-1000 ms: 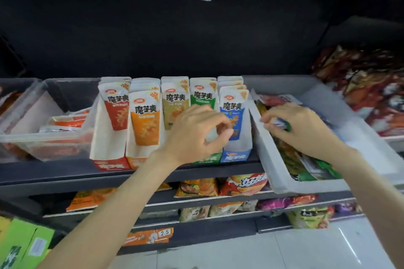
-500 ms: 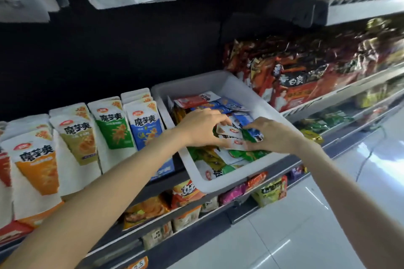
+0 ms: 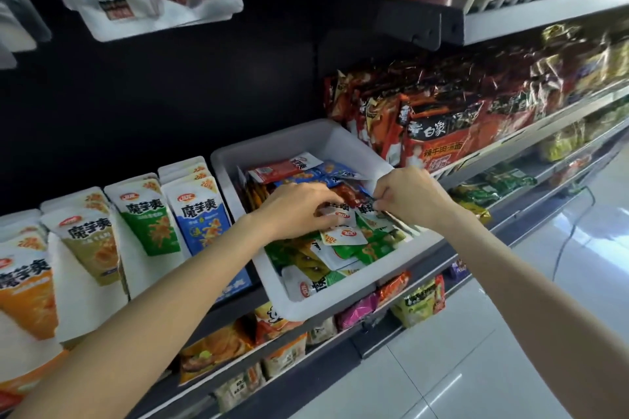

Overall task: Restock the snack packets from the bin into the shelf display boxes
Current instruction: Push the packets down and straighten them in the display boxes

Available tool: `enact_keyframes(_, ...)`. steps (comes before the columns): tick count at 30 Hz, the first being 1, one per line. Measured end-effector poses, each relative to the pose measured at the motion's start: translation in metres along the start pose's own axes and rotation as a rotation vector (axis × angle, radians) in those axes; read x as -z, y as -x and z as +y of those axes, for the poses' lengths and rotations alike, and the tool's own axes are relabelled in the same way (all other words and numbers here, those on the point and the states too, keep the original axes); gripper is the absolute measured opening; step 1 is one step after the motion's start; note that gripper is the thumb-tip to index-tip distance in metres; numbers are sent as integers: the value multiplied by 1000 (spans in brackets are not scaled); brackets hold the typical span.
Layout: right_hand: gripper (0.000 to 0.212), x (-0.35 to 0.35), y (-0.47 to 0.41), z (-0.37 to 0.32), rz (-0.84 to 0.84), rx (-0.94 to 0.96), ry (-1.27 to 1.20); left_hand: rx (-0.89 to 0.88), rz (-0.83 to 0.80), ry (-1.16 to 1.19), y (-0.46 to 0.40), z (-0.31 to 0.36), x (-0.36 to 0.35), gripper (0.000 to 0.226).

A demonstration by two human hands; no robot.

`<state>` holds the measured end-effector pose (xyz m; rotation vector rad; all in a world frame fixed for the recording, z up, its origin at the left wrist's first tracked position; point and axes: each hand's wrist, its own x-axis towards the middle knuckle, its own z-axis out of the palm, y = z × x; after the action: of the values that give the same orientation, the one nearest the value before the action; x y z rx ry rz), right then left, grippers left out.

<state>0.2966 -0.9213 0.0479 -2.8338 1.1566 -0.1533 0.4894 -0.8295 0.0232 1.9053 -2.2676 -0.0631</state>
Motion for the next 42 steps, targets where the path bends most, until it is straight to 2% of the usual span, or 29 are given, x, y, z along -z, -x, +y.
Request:
enact_keyframes(2, 13, 10, 6, 1, 44, 3, -39, 48, 223, 114, 5, 6, 6, 39)
enact_keyframes(4, 16, 21, 13, -1, 129, 27, 57, 35, 380, 230, 7, 12, 16, 39)
enact_keyframes(7, 10, 40, 24, -14, 327, 122, 19, -39, 338, 263, 9, 19, 34, 47)
enact_keyframes(10, 8, 56, 28, -30, 505, 208, -187, 37, 386, 406, 19, 24, 44, 22)
enact_keyframes(12, 12, 58, 24, -31, 566, 198, -310, 111, 390, 652, 30, 23, 47, 12)
enact_keyframes(14, 34, 58, 16, -31, 488, 125, -475, 186, 377, 854, 43, 19, 47, 7)
enact_keyframes(16, 49, 56, 12, -35, 295, -11, -749, 249, 394, 966, 58, 13, 45, 5)
enact_keyframes(18, 36, 51, 9, -46, 98, -69, -1054, 297, 424, 1033, 72, 6, 44, 7)
enact_keyframes(21, 11, 45, 4, -72, 46, 30, -1182, 358, 456, 1081, 95, -4, 44, 10)
enact_keyframes(23, 9, 43, -5, -92, 111, 103, -1135, 394, 512, 1022, 110, -13, 43, 14)
enact_keyframes(25, 9, 42, -17, -116, 204, 183, -1026, 429, 619, 824, 126, -23, 42, 20)
enact_keyframes(28, 10, 39, -34, -151, 381, 361, -745, 514, 739, 619, 147, -43, 43, 21)
enact_keyframes(32, 12, 31, -50, -185, 474, 532, -371, 657, 689, 411, 165, -67, 37, 9)
enact_keyframes(34, 14, 23, -57, -194, 455, 565, -229, 680, 626, 278, 167, -75, 28, 18)
enact_keyframes(37, 17, 10, -66, -201, 367, 528, -63, 709, 605, 123, 168, -81, 19, 20)
enact_keyframes(42, 25, -6, -76, -207, 245, 407, 140, 711, 651, 77, 163, -87, 12, 11)
